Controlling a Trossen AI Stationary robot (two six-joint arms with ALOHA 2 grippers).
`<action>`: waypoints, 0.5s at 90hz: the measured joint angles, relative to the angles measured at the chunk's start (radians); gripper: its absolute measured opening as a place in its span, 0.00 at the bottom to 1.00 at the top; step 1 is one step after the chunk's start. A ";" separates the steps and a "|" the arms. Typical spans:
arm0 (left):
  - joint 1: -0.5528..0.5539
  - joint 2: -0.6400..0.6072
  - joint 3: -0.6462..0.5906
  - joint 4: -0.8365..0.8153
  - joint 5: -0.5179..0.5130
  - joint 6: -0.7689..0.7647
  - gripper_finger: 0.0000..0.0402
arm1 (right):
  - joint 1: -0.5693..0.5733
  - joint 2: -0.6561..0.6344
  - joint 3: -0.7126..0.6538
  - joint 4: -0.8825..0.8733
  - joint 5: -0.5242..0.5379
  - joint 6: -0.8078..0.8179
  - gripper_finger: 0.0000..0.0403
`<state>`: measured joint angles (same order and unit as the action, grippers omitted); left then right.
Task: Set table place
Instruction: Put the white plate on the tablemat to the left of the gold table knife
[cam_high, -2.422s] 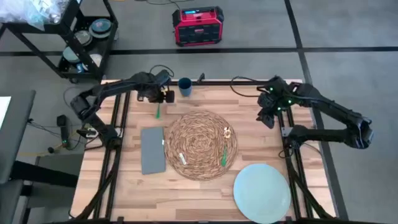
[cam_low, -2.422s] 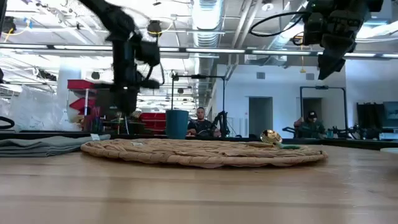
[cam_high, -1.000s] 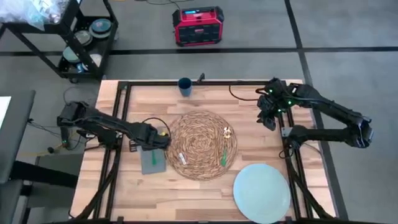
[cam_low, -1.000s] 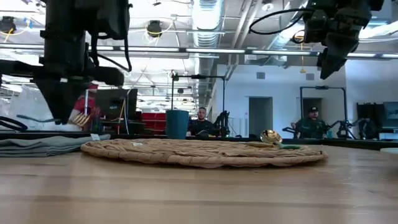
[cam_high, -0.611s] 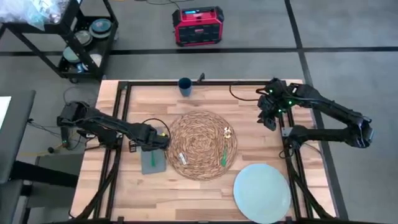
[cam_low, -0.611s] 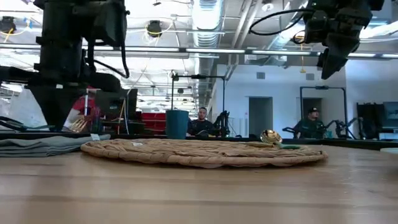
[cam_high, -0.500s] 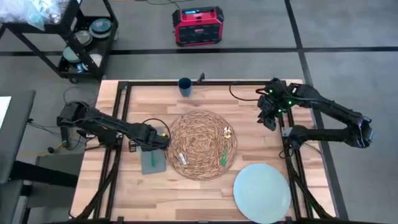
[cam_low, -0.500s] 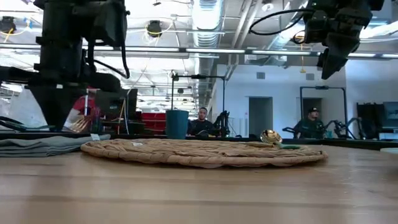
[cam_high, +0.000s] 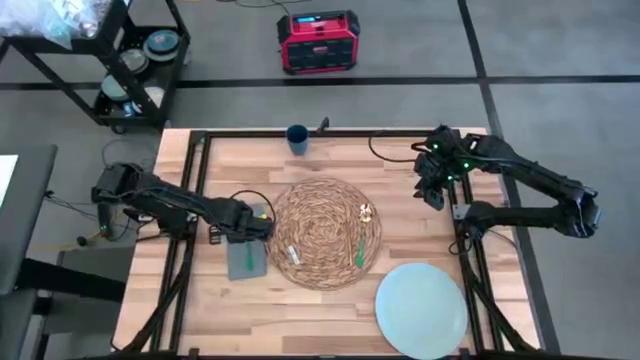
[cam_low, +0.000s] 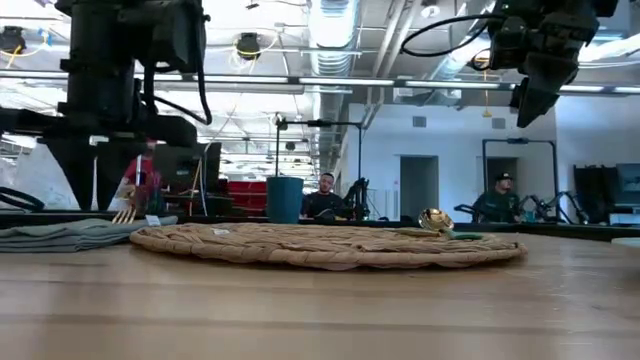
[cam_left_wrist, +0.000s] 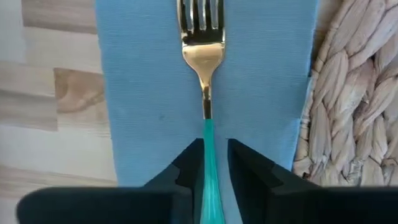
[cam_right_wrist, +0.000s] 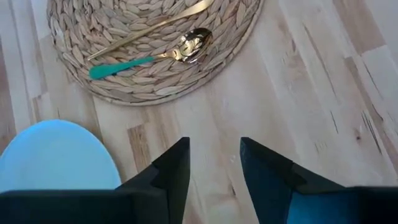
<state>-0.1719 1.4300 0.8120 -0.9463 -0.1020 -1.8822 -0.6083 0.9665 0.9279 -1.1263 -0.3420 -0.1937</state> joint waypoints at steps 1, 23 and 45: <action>0.000 0.000 0.000 0.003 0.000 -0.001 0.14 | 0.000 0.000 0.000 0.000 0.000 0.000 0.32; 0.021 0.023 0.009 0.687 -0.027 0.083 0.14 | 0.000 0.000 0.000 -0.003 0.000 -0.018 0.32; 0.015 0.185 0.301 0.784 -0.091 0.296 0.02 | -0.003 0.003 0.001 0.048 0.004 -0.093 0.32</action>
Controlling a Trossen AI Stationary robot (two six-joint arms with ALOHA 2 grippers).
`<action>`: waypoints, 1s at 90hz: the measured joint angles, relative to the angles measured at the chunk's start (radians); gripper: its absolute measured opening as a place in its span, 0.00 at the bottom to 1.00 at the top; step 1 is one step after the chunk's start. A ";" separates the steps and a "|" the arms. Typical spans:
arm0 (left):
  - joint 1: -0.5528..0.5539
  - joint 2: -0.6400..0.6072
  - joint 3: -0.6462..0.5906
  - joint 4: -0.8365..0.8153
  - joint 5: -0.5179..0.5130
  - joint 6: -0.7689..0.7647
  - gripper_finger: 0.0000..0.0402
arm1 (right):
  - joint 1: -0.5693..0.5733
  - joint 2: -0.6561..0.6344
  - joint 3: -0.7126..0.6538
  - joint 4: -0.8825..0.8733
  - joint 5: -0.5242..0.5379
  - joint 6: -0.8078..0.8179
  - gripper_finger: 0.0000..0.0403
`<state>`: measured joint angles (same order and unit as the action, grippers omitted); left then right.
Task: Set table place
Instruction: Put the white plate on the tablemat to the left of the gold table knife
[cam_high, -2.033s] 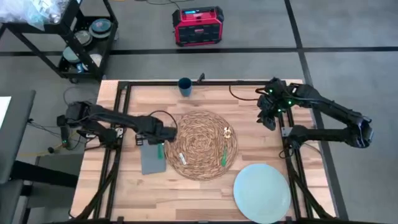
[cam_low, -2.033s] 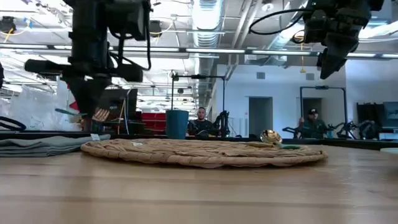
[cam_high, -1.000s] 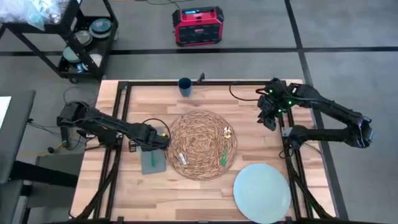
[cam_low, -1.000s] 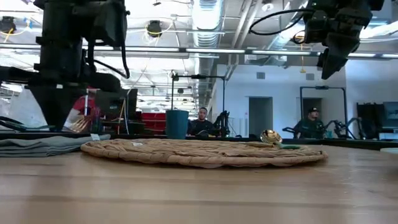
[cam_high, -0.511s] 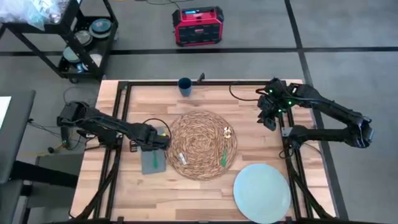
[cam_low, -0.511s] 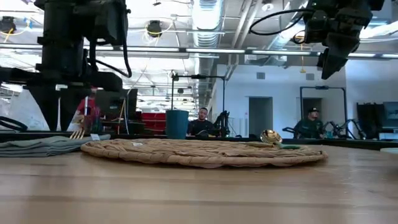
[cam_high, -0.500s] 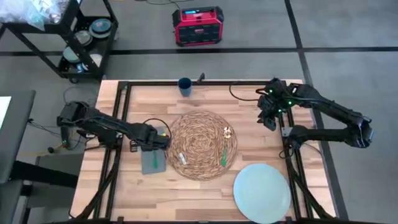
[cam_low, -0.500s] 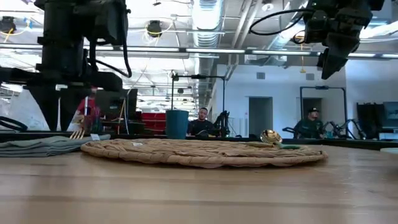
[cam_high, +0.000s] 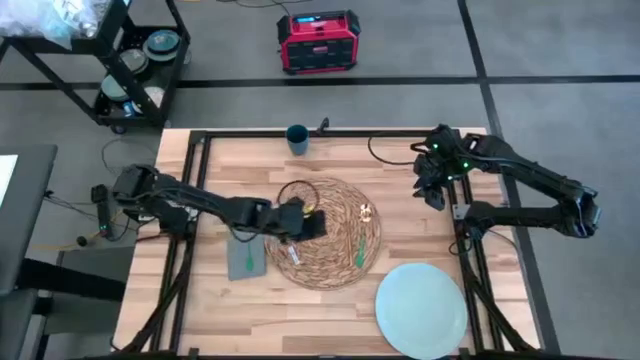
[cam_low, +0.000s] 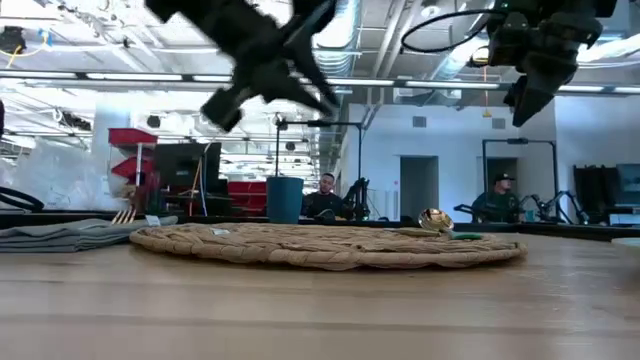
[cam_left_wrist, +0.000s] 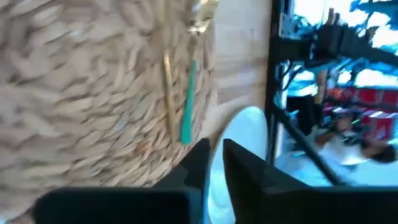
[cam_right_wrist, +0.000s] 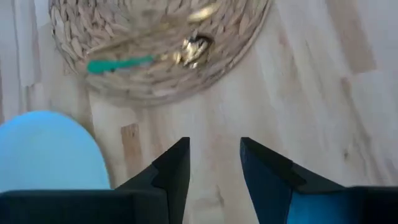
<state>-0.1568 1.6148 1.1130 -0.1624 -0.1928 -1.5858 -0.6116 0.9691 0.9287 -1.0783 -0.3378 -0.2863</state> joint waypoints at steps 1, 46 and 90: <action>-0.001 0.003 0.015 -0.017 -0.002 0.009 0.01 | 0.000 0.001 0.000 -0.001 0.000 0.000 0.32; -0.023 -0.123 0.452 -0.952 -0.165 0.411 0.00 | 0.191 -0.187 -0.212 0.078 -0.160 0.390 0.02; -0.025 -0.262 0.457 -1.084 -0.273 0.401 0.00 | 0.552 -0.258 -0.556 0.355 -0.209 0.912 0.21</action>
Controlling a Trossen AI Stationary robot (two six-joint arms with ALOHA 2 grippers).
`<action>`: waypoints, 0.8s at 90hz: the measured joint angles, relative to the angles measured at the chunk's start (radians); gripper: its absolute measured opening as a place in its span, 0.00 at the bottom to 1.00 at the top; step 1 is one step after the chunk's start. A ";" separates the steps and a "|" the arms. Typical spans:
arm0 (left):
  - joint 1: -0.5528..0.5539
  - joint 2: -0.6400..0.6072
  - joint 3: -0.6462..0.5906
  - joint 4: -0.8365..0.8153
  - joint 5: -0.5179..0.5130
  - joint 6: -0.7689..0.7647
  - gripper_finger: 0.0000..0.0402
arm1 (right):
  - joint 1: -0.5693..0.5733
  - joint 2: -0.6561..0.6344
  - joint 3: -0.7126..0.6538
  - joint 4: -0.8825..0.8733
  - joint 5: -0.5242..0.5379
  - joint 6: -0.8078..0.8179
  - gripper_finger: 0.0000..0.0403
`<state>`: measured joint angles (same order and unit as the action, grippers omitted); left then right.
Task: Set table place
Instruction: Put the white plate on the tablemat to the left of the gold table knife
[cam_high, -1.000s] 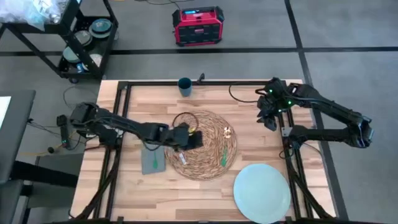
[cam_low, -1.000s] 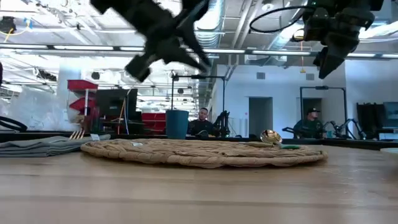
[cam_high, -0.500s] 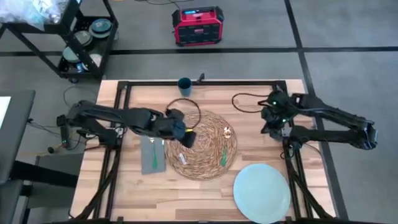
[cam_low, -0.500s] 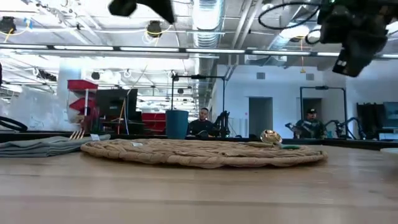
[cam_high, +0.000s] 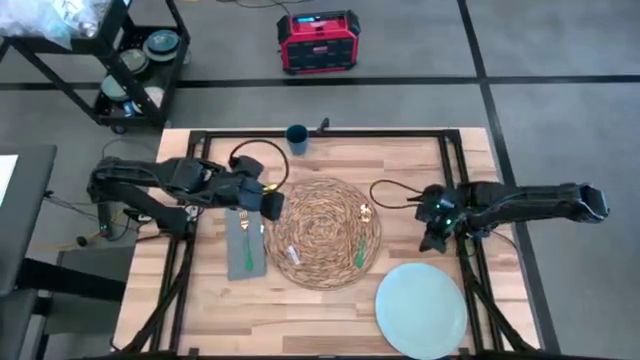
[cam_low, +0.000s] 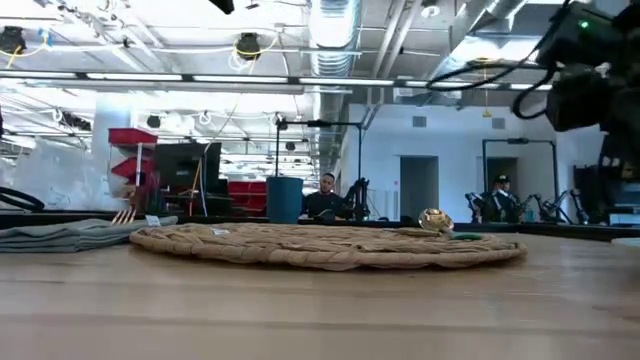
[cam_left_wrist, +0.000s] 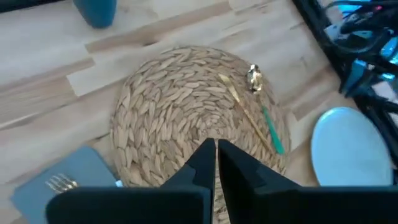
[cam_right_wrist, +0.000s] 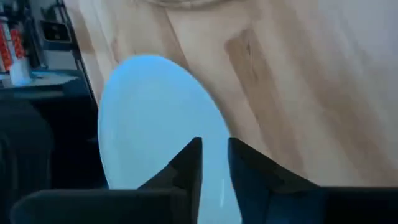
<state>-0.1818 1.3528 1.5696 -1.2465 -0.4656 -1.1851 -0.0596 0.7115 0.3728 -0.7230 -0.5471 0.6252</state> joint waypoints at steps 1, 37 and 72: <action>0.000 0.000 0.000 0.001 0.000 0.000 0.00 | 0.007 0.003 -0.003 0.007 0.000 0.005 0.22; -0.003 0.008 0.000 0.003 0.002 -0.002 0.00 | 0.210 0.158 -0.071 0.113 0.042 0.111 0.52; -0.003 0.008 -0.001 0.002 0.004 0.031 0.00 | 0.276 0.295 -0.070 0.246 0.086 0.137 0.53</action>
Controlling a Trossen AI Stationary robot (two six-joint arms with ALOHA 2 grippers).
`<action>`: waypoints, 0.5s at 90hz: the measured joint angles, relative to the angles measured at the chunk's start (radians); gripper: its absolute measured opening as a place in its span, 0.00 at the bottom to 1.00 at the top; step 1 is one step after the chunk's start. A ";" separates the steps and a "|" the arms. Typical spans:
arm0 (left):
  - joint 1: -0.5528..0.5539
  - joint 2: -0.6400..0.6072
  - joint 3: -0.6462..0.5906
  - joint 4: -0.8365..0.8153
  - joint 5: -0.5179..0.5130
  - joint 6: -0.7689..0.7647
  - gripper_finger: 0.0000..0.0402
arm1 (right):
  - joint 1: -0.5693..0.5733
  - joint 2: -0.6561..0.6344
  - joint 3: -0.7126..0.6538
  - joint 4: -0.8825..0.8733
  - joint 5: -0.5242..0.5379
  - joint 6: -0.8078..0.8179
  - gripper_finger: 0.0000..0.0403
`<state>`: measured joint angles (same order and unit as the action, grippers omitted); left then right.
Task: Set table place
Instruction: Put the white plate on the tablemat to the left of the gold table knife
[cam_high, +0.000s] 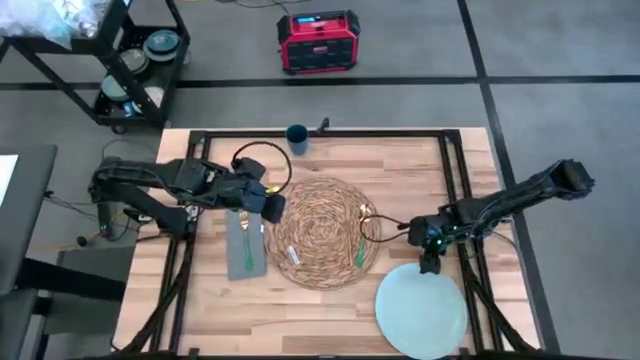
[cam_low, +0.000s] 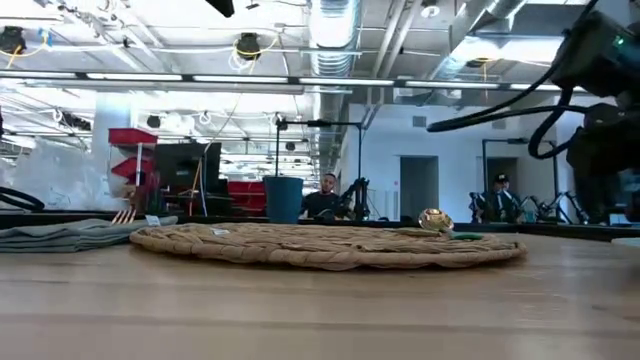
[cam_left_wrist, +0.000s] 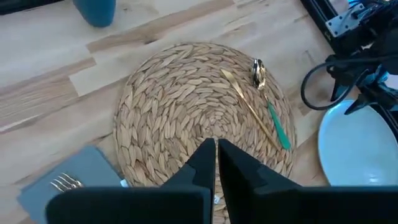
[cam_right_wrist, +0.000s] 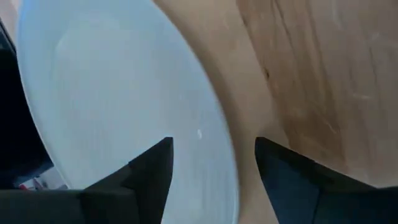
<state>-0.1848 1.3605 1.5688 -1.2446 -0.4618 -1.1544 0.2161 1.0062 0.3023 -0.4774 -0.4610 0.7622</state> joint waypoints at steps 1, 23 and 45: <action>0.000 0.000 0.000 0.000 0.000 0.002 0.00 | 0.000 0.002 0.000 0.000 0.000 0.000 0.52; 0.000 0.000 0.000 -0.003 0.000 0.033 0.00 | 0.000 0.016 0.000 0.011 0.000 0.000 0.30; 0.000 0.000 0.000 -0.029 0.000 0.037 0.00 | 0.000 0.016 0.000 0.008 0.019 -0.003 0.02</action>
<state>-0.1848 1.3605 1.5688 -1.2734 -0.4622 -1.1172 0.2165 1.0218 0.3027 -0.4694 -0.4419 0.7589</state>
